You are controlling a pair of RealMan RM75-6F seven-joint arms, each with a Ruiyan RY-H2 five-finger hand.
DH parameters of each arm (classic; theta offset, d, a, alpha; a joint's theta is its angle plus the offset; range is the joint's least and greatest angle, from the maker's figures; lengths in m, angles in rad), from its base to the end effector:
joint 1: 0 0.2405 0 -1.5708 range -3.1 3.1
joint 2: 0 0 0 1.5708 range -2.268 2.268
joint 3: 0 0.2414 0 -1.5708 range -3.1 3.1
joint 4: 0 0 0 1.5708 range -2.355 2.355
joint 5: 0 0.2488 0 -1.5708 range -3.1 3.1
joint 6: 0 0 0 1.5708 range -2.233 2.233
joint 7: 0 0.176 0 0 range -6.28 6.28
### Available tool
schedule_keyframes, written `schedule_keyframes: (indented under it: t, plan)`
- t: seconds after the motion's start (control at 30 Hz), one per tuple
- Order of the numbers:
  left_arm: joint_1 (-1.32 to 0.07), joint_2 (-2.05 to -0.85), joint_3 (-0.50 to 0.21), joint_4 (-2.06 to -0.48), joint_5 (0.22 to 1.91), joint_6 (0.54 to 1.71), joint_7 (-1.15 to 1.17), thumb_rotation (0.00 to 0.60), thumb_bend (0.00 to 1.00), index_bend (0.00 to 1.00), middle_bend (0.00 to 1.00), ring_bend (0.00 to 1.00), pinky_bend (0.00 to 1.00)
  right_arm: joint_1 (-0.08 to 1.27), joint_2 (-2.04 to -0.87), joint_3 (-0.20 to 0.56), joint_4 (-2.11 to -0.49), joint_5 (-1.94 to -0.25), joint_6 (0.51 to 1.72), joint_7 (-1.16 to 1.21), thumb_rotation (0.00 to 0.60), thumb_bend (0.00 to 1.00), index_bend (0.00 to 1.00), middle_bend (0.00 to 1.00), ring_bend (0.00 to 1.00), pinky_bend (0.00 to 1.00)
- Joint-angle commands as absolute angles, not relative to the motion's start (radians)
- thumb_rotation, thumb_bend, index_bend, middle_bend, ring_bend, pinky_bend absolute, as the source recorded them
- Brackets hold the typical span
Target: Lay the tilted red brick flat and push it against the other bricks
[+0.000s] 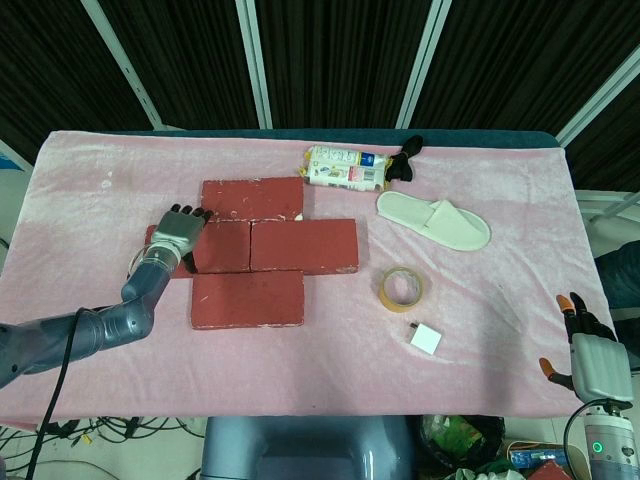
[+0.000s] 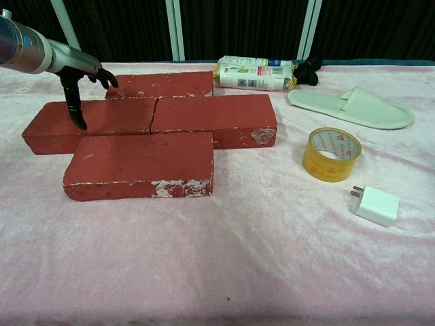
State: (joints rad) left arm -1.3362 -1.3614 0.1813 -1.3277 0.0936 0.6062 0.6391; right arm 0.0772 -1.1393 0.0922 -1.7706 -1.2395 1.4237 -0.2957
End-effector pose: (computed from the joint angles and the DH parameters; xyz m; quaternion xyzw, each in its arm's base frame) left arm -0.1693 0.4706 -0.0154 -0.7590 -0.4110 -0.0929 0.4964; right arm -0.3150 -0.2147 0.1021 0.5554 -0.4318 0.2914 0.6483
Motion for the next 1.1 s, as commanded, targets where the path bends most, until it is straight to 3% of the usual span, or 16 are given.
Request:
schedule_keyframes:
  t: [0.03,0.3,0.4,0.6,0.9,1.1]
  plan:
    - [-1.325,-1.332,0.161,-1.352,0.123,0.615,0.612,0.600,0.00,0.00,0.04,0.00,0.00,0.077,-1.139,0.092,-1.771,-1.241,1.424,-0.295,0.600,0.16,0.08,0.01,0.15,0.23]
    - [-1.199,-1.162,0.100,-1.533,0.411,0.728,0.466,0.600,0.00,0.00,0.04,0.00,0.00,0.082,-1.137,0.088,-1.755,-1.301,1.442,-0.282,0.600,0.16,0.08,0.00,0.14,0.22]
    - [-1.005,-1.024,0.096,-1.703,0.765,0.920,0.278,0.600,0.00,0.00,0.04,0.00,0.00,0.084,-1.149,0.077,-1.701,-1.421,1.498,-0.257,0.600,0.15,0.08,0.00,0.14,0.22]
    - [-0.713,-0.956,0.194,-1.709,1.203,1.213,0.037,0.600,0.00,0.00,0.03,0.00,0.00,0.086,-1.170,0.061,-1.623,-1.526,1.539,-0.205,0.600,0.15,0.08,0.00,0.13,0.20]
    - [-0.423,-1.049,0.240,-1.605,1.299,1.503,-0.059,0.600,0.00,0.00,0.03,0.00,0.00,0.090,-1.170,0.057,-1.588,-1.567,1.552,-0.181,0.600,0.15,0.08,0.00,0.12,0.20]
    - [-0.298,-1.108,0.230,-1.516,1.347,1.586,-0.138,0.600,0.00,0.00,0.02,0.00,0.00,0.091,-1.164,0.053,-1.592,-1.559,1.534,-0.180,0.600,0.15,0.08,0.00,0.12,0.20]
